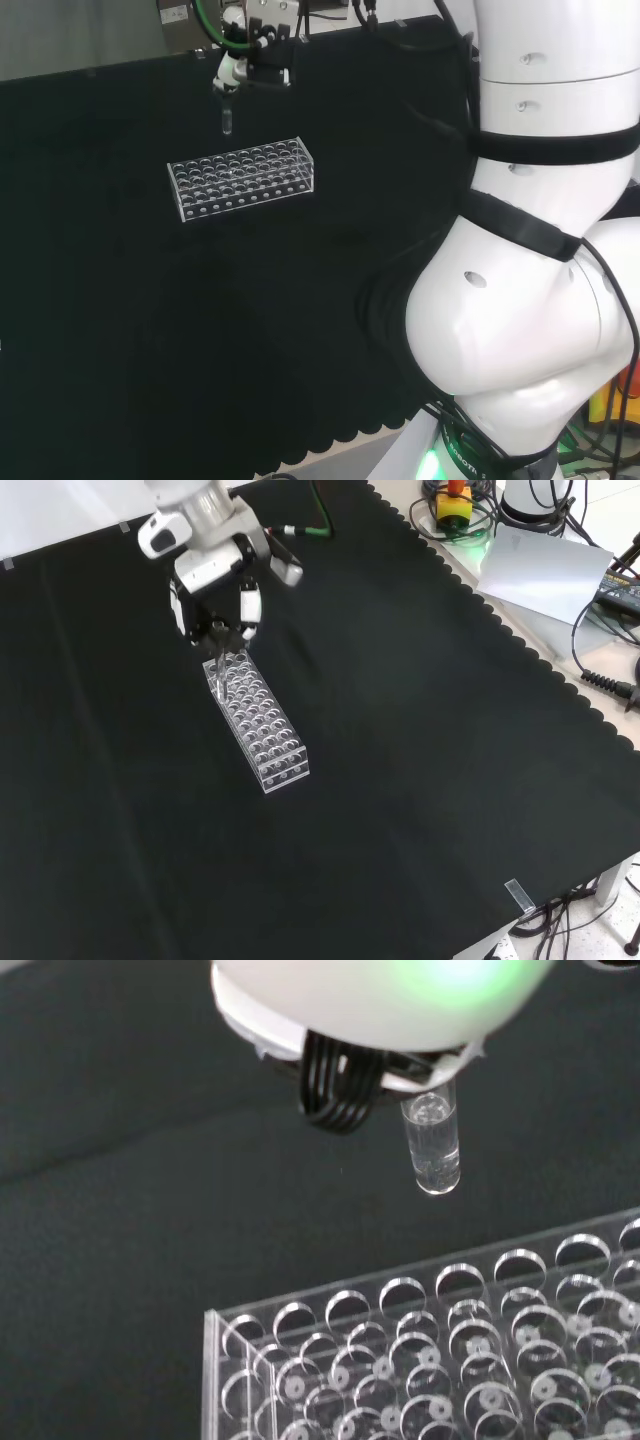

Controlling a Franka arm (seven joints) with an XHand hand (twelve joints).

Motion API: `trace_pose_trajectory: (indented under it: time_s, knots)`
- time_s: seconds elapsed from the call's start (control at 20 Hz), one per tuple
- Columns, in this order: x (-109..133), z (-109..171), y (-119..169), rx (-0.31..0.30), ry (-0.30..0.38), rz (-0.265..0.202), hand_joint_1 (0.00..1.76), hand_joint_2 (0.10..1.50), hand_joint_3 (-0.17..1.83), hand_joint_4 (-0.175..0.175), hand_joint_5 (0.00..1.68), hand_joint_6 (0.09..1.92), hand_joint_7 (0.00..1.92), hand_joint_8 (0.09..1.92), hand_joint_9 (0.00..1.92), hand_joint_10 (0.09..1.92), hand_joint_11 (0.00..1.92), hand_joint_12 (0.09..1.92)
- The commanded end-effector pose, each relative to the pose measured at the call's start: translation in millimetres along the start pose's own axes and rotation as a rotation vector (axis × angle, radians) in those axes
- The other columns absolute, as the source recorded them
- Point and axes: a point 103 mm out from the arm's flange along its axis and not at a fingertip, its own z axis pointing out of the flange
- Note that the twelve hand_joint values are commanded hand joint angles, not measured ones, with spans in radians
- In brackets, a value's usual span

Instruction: Shake the test tube.

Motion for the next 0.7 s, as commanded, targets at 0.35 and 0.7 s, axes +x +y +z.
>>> trace_pose_trajectory:
  time_s: [0.35,0.7]
  knots:
    - [2.5,-57.1,-29.7,-0.057,0.035,-0.03,1.32,0.56,0.81,-0.175,1.3,0.64,1.36,0.65,1.56,0.6,1.03,1.1]
    - [51.4,-49.4,-43.4,-0.04,0.066,-0.108,1.32,0.56,0.81,-0.175,1.3,0.65,1.36,0.65,1.56,0.6,1.03,1.1]
